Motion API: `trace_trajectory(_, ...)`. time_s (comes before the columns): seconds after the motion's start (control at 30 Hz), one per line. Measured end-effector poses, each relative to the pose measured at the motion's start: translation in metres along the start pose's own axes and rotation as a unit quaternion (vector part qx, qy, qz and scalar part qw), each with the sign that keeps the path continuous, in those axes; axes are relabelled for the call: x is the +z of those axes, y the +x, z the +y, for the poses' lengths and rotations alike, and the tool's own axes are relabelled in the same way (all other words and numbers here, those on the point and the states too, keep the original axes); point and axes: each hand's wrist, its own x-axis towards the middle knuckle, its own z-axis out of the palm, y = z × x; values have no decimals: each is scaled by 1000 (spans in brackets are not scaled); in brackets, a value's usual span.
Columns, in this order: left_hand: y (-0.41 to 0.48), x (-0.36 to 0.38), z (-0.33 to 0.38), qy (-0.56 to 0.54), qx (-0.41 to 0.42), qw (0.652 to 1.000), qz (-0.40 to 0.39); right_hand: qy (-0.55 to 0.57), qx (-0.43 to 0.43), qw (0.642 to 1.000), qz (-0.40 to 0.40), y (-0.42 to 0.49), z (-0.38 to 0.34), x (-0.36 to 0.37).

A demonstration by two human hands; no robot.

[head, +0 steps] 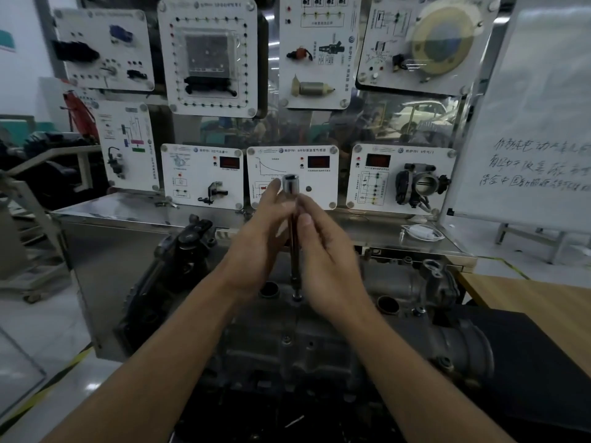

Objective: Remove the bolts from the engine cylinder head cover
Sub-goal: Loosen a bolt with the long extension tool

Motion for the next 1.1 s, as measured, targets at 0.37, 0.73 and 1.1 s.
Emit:
trace_trajectory(0.37, 1, 42, 5, -17, -8, 996, 88, 134, 103, 984, 65, 6, -25, 14)
trace_trajectory(0.73, 18, 34, 20, -111, -98, 989, 23, 231, 103, 959, 125, 55, -34, 18)
trace_trajectory(1.1, 40, 33, 13, -118, -155, 980, 28, 249, 196, 933, 171, 70, -23, 18)
